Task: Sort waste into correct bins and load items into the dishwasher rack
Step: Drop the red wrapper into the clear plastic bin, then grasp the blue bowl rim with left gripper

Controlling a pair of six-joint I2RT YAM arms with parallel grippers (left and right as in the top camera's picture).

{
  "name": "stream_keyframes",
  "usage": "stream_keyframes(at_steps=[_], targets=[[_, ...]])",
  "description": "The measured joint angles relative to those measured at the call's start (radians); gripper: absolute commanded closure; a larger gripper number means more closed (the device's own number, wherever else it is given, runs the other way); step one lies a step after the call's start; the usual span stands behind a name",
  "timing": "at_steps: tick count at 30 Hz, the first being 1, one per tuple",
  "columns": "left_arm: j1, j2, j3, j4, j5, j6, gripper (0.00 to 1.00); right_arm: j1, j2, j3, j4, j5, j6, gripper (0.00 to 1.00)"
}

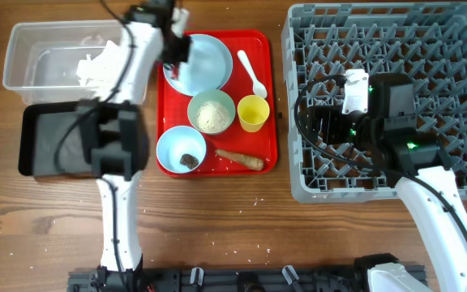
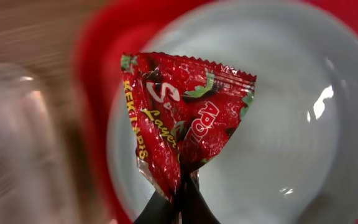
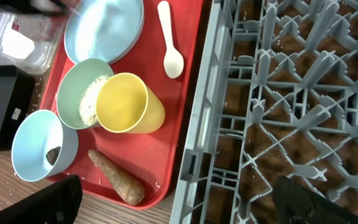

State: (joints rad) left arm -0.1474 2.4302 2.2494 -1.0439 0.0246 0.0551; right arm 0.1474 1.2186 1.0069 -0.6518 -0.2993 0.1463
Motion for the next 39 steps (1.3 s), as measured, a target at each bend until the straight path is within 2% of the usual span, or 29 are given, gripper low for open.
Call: stream_keyframes(at_steps=[5, 7, 8, 9, 10, 11, 18, 22, 26, 28, 35, 37, 39], targets=[[0.196, -0.158, 0.043, -0.064, -0.048, -0.164, 0.96, 0.0, 0.0, 0.0, 0.0, 0.0, 0.0, 0.0], [0.244, -0.15, 0.035, -0.081, -0.055, -0.191, 0.89, 0.0, 0.0, 0.0, 0.001, 0.0, 0.0, 0.0], [0.254, -0.15, 0.032, -0.084, -0.055, -0.196, 0.76, 0.0, 0.0, 0.0, 0.001, 0.0, 0.0, 0.0], [0.261, -0.149, 0.032, -0.087, -0.057, -0.206, 0.48, 0.0, 0.0, 0.0, 0.001, 0.0, 0.0, 0.0], [0.266, -0.149, 0.032, -0.086, -0.057, -0.212, 0.08, 0.0, 0.0, 0.0, 0.002, 0.0, 0.0, 0.0], [0.266, -0.148, 0.032, -0.083, -0.057, -0.214, 0.0, 0.0, 0.0, 0.0, 0.002, 0.0, 0.0, 0.0], [0.266, -0.138, 0.032, -0.099, -0.052, -0.222, 0.0, 0.0, 0.0, 0.0, 0.002, 0.0, 0.0, 0.0], [0.249, -0.181, 0.029, -0.27, -0.034, -0.222, 0.0, 0.0, 0.0, 0.0, 0.004, 0.0, 0.0, 0.0], [0.185, -0.343, 0.03, -0.537, 0.032, -0.234, 0.01, 0.0, 0.0, 0.0, 0.004, 0.0, 0.0, 0.0], [0.135, -0.363, 0.0, -0.596, 0.06, -0.249, 0.06, 0.0, 0.0, 0.0, 0.005, 0.0, 0.0, 0.0], [-0.113, -0.388, -0.326, -0.469, 0.019, -0.386, 0.04, 0.0, 0.0, 0.0, 0.005, 0.0, 0.0, 0.0], [-0.159, -0.478, -0.434, -0.399, 0.018, -0.425, 0.05, 0.0, 0.0, 0.0, 0.008, 0.0, 0.0, 0.0], [-0.21, -0.64, -0.624, -0.229, 0.018, -0.457, 0.05, 0.0, 0.001, 0.0, 0.011, 0.0, 0.0, 0.0]])
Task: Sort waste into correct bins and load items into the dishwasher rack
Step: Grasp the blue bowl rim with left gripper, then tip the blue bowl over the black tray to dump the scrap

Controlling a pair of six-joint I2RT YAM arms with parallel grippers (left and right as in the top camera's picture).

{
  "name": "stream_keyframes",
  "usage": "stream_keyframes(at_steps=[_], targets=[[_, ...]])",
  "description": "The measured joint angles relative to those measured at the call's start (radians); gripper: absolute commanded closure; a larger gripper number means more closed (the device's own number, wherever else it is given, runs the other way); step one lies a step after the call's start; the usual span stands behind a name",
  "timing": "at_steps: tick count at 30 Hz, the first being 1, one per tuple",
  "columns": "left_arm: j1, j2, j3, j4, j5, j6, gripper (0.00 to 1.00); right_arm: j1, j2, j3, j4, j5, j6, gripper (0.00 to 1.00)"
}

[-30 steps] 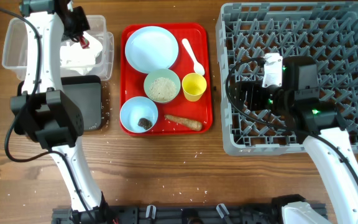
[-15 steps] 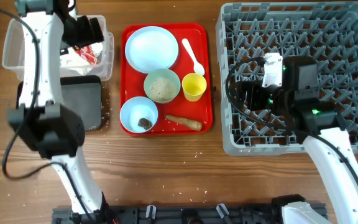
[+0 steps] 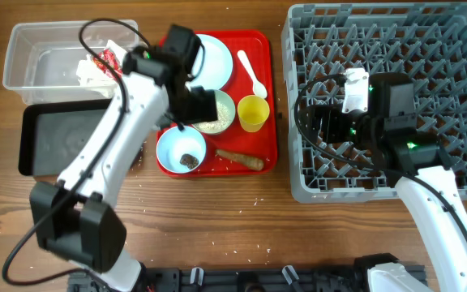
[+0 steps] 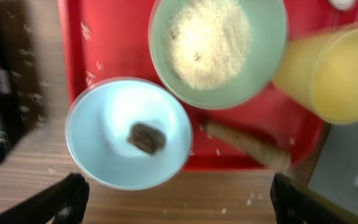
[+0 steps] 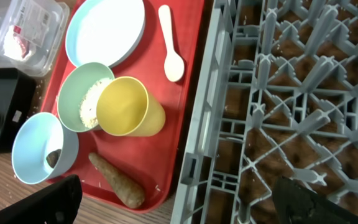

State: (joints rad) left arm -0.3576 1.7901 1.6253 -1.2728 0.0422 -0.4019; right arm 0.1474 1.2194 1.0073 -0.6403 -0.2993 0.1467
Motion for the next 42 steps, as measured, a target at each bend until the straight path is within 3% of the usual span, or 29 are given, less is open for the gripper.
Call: stream_keyframes(at_steps=[4, 8, 10, 11, 16, 23, 26, 29, 32, 39, 42], targets=[[-0.075, -0.05, -0.303, 0.298, 0.005, -0.008, 0.2, 0.0, 0.0, 0.0, 0.001, 0.0, 0.0, 0.0], [-0.081, -0.038, -0.482, 0.455, 0.007, -0.018, 0.35, 0.0, 0.0, 0.0, 0.001, 0.0, 0.0, 0.0], [-0.081, -0.039, -0.535, 0.527, 0.006, -0.019, 0.52, 0.0, 0.0, 0.0, 0.002, 0.0, 0.0, 0.0], [-0.081, -0.047, -0.551, 0.563, 0.003, -0.021, 0.66, 0.0, 0.0, 0.0, 0.003, 0.0, 0.0, 0.0], [-0.081, -0.046, -0.605, 0.602, 0.005, -0.009, 0.96, 0.0, 0.0, 0.0, 0.005, 0.0, 0.0, 0.0], [-0.083, -0.076, -0.558, 0.528, -0.026, 0.007, 0.96, 0.0, 0.0, 0.0, 0.01, 0.0, 0.0, 0.0], [-0.051, -0.158, -0.52, 0.47, 0.04, 0.004, 0.96, 0.0, 0.0, 0.0, 0.013, 0.0, 0.0, 0.0], [0.095, -0.305, -0.494, 0.406, 0.193, 0.0, 0.96, 0.0, 0.0, 0.0, 0.015, 0.0, 0.0, 0.0], [0.258, -0.367, -0.494, 0.319, 0.248, 0.0, 0.96, 0.0, 0.0, 0.0, 0.016, 0.0, 0.0, 0.0], [0.679, -0.382, -0.494, 0.236, 0.393, 0.132, 0.96, 0.0, 0.0, 0.0, 0.02, 0.0, 0.0, 0.0], [0.79, -0.382, -0.494, 0.236, 0.418, 0.172, 0.96, 0.0, 0.0, 0.0, 0.02, 0.0, 0.0, 0.0]])
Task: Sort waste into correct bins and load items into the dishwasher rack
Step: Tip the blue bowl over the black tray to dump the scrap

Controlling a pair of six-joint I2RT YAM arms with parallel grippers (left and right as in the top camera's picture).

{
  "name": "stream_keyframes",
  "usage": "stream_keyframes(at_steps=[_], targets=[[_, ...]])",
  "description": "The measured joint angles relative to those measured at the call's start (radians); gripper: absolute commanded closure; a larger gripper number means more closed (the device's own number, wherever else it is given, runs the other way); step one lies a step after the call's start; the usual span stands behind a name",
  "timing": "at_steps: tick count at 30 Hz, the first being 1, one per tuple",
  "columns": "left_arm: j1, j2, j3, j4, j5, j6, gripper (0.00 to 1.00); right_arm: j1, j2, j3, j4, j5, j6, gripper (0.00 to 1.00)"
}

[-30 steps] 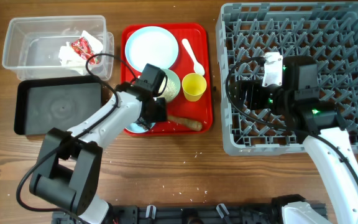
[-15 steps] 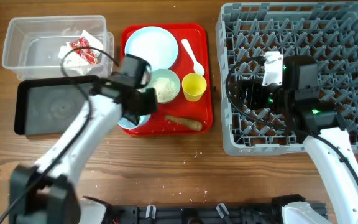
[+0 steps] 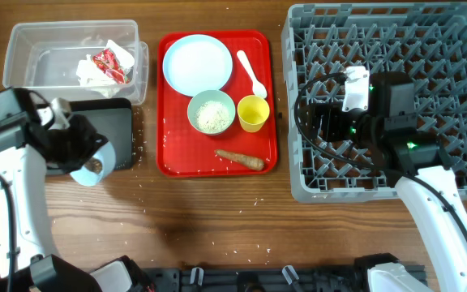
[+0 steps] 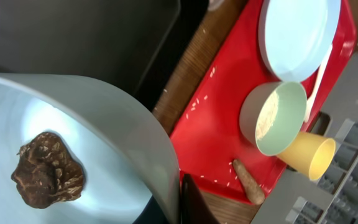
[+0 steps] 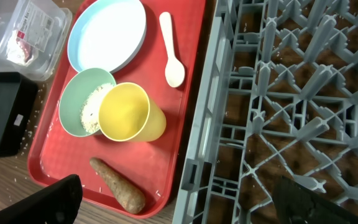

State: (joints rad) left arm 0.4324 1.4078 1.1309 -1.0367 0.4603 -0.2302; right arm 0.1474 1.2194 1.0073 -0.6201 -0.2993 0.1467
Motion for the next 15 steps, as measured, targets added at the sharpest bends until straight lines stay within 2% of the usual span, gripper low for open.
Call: stream_keyframes(at_steps=[2, 6, 9, 10, 15], targets=[[0.065, 0.0, 0.0, 0.0, 0.018, 0.031, 0.96, 0.0, 0.0, 0.0, 0.0, 0.0, 0.0, 0.0], [0.112, 0.038, 0.0, 0.027, 0.079, 0.074, 0.96, 0.0, 0.0, 0.0, 0.002, 0.0, 0.0, 0.0], [0.116, 0.095, 0.0, 0.143, 0.228, 0.122, 0.96, 0.0, 0.0, 0.0, 0.009, 0.0, 0.0, 0.0], [0.116, 0.125, 0.0, 0.207, 0.319, 0.141, 0.96, 0.0, 0.0, 0.0, 0.008, 0.0, 0.0, 0.0], [0.117, 0.269, 0.0, 0.376, 0.586, 0.167, 0.96, 0.0, 0.0, 0.0, 0.007, 0.0, 0.0, 0.0]])
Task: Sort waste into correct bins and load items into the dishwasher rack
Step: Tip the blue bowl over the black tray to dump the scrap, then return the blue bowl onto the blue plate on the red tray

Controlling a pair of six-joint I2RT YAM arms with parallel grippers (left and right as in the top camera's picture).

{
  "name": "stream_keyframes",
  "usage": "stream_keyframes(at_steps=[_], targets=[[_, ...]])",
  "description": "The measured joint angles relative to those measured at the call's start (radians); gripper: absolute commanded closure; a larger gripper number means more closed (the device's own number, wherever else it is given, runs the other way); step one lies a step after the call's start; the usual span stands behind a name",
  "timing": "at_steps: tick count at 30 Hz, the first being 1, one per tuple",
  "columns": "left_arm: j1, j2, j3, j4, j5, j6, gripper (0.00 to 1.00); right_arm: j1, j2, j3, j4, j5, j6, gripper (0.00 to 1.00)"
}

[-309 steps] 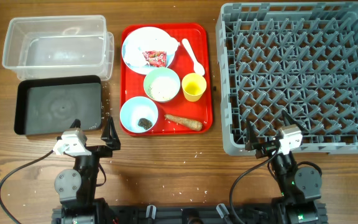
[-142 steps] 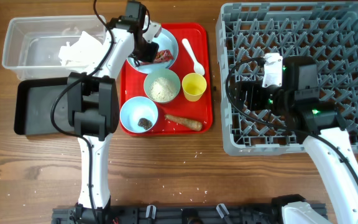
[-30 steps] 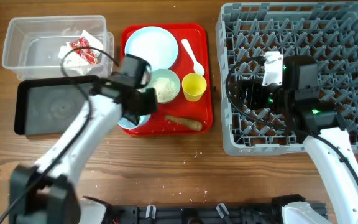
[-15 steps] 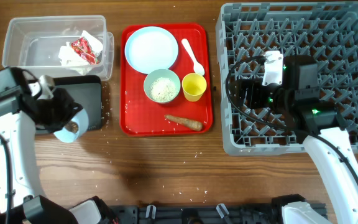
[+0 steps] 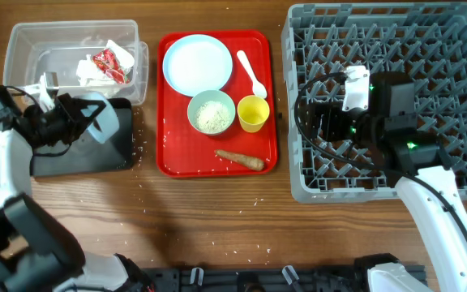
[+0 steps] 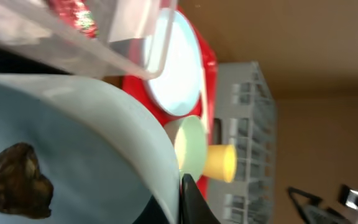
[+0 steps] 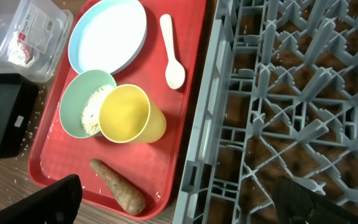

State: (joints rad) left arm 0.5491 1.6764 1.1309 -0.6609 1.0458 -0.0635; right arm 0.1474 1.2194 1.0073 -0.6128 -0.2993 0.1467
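My left gripper (image 6: 183, 200) is shut on the rim of a light blue bowl (image 6: 86, 137) with a brown food lump (image 6: 14, 180) inside. In the overhead view the bowl (image 5: 92, 118) is tipped on its side over the black bin (image 5: 96, 156). The clear bin (image 5: 23, 50) behind it holds a red wrapper (image 5: 108, 63) and white paper. My right gripper (image 7: 179, 205) stands open above the grey dishwasher rack (image 5: 460, 32), holding nothing.
The red tray (image 5: 173, 158) carries a pale plate (image 5: 195, 63), a white spoon (image 5: 251, 75), a green bowl of rice (image 5: 212, 112), a yellow cup (image 5: 253, 113) and a brown root (image 5: 240, 159). Rice grains lie scattered on the wooden table.
The left gripper has carried the blue bowl from the black bin's front corner up over the bin, and the bowl is now tilted on its side. The lump is still in it.
The left gripper first held the red wrapper above the plate. Then the wrapper lay in the clear bin and the gripper was open over the blue bowl on the tray. Later it held that bowl beside the black bin, now tipped over it. The right arm stayed still.
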Motion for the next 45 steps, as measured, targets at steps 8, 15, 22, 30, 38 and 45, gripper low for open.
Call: stream_keyframes(at_steps=[8, 15, 22, 30, 38, 45], targets=[[0.0, 0.144, 0.0, 0.169, 0.298, 0.003, 0.96, 0.0, 0.0, 0.0, 0.008, 0.0, 0.014, 0.0], [0.005, 0.144, 0.0, 0.252, 0.465, -0.03, 0.96, 0.0, 0.0, 0.0, 0.008, 0.0, 0.033, 0.0], [0.043, 0.144, 0.0, 0.266, 0.465, -0.139, 0.96, 0.0, 0.0, 0.0, 0.008, 0.0, 0.033, 0.0], [0.049, 0.144, 0.0, 0.348, 0.379, -0.435, 0.96, 0.0, 0.0, 0.0, 0.008, 0.0, 0.033, 0.0], [0.049, 0.144, 0.0, 0.386, 0.416, -0.538, 0.96, 0.0, 0.0, 0.0, 0.008, 0.0, 0.033, 0.0], [-0.021, 0.135, 0.0, 0.482, 0.444, -0.556, 0.96, 0.0, 0.0, 0.0, 0.008, 0.0, 0.036, 0.0]])
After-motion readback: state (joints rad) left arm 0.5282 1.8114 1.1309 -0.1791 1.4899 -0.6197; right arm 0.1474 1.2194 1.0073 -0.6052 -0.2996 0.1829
